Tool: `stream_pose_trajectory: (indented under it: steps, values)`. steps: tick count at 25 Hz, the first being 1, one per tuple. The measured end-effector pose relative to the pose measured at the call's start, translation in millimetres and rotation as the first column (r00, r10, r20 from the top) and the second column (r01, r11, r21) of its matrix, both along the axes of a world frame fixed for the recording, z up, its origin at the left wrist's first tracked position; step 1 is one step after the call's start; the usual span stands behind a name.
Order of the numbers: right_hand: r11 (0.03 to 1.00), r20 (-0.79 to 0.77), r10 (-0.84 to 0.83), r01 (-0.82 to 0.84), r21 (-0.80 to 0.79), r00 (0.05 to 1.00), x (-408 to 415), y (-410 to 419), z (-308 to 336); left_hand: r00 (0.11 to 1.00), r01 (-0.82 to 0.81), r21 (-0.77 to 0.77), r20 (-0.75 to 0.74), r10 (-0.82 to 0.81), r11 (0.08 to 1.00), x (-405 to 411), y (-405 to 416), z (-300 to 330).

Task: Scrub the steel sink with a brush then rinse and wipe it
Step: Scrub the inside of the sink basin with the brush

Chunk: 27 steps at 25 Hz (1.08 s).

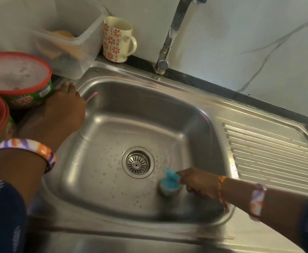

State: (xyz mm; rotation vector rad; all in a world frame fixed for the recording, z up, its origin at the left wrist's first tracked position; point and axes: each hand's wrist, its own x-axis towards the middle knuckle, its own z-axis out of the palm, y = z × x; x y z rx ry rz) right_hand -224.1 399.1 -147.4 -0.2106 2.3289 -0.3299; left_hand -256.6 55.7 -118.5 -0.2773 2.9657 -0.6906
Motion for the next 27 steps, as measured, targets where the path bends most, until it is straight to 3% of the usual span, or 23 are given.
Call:
stream_pose_trajectory:
  steps: [1, 3, 4, 6, 8, 10, 11, 12, 13, 14, 15, 17, 19, 21, 23, 24, 25, 27]
  values:
    - [0.997, -0.07, -0.015, 0.02, 0.071, 0.997, -18.4, -1.3, 0.0, 1.0, 0.007, -0.003, -0.004, -0.007, 1.0, -0.3, -1.3, -0.5]
    - [0.989, -0.354, -0.068, 0.111, 0.102, 0.933, -69.0, -14.1, -6.7, 1.0, 0.014, -0.011, -0.022, -0.014, 1.0, -1.0, -3.4, -1.3]
    - [0.98, -0.363, -0.185, 0.197, -0.005, 0.913, -82.6, -20.6, -10.9, 0.999, 0.007, 0.002, -0.034, -0.007, 1.0, -0.7, -3.9, -1.7]
    - [0.97, -0.156, -0.208, 0.183, -0.159, 0.966, -85.7, -21.1, -16.3, 0.998, -0.004, 0.051, -0.065, 0.008, 0.999, -1.8, -5.3, -3.3]
    - [0.977, 0.092, -0.156, 0.167, -0.129, 0.983, -56.6, -5.7, -15.0, 0.997, -0.023, 0.111, -0.065, 0.031, 0.994, -2.3, -2.9, -3.3]
    - [0.986, 0.361, -0.044, 0.099, -0.136, 0.932, -11.2, -10.5, -6.5, 0.997, -0.048, 0.112, -0.054, 0.054, 0.993, -2.8, -1.5, -3.0]
    - [0.989, 0.368, -0.004, 0.058, -0.138, 0.93, -1.0, -11.0, -10.4, 0.996, -0.053, 0.107, -0.064, 0.06, 0.993, -3.7, -2.1, -4.6]
    - [0.995, 0.336, 0.032, 0.003, -0.104, 0.941, 0.6, -20.1, 3.3, 0.995, -0.06, 0.109, -0.076, 0.068, 0.992, -5.4, -2.1, -6.0]
    - [0.982, 0.234, 0.114, -0.074, -0.173, 0.966, -24.6, -16.1, -11.7, 0.994, -0.067, 0.119, -0.084, 0.077, 0.991, -6.9, -2.7, -7.7]
    - [0.989, 0.249, 0.137, -0.117, -0.095, 0.959, -40.3, -5.5, -16.5, 0.992, -0.074, 0.129, -0.092, 0.086, 0.989, -8.0, -3.3, -9.3]
    - [0.983, 0.083, 0.182, -0.184, 0.012, 0.98, -69.3, 6.3, -31.5, 0.99, -0.076, 0.136, -0.105, 0.091, 0.988, -9.2, -4.5, -10.7]
    - [0.974, -0.075, 0.169, -0.155, 0.165, 0.983, -111.3, 15.8, -52.3, 0.986, -0.044, 0.147, -0.154, 0.066, 0.988, -10.8, -7.3, -15.9]
    - [0.981, -0.267, 0.183, -0.157, 0.117, 0.946, -113.6, 1.6, -45.5, 0.982, -0.019, 0.169, -0.18, 0.05, 0.985, -14.3, -10.1, -19.8]
    - [0.959, -0.319, 0.284, -0.276, 0.069, 0.904, -80.7, -23.6, -25.1, 0.984, -0.017, 0.193, -0.17, 0.05, 0.981, -14.6, -11.0, -18.2]
    - [0.911, -0.223, 0.408, -0.413, 0.028, 0.885, -41.8, -23.5, -6.1, 0.979, -0.052, 0.218, -0.182, 0.093, 0.974, -13.6, -9.6, -17.2]
    - [0.888, -0.101, 0.461, -0.458, 0.048, 0.882, -25.4, -21.6, 4.7, 0.976, -0.077, 0.23, -0.18, 0.121, 0.97, -14.1, -6.4, -16.2]
    - [0.827, -0.037, 0.56, -0.557, 0.074, 0.828, -12.4, -13.1, 5.6, 0.975, -0.095, 0.231, -0.174, 0.137, 0.968, -14.6, -3.1, -14.8]
    - [0.802, -0.054, 0.591, -0.58, 0.14, 0.805, -20.4, -2.6, -5.1, 0.976, -0.094, 0.223, -0.173, 0.134, 0.97, -14.5, -0.8, -13.3]
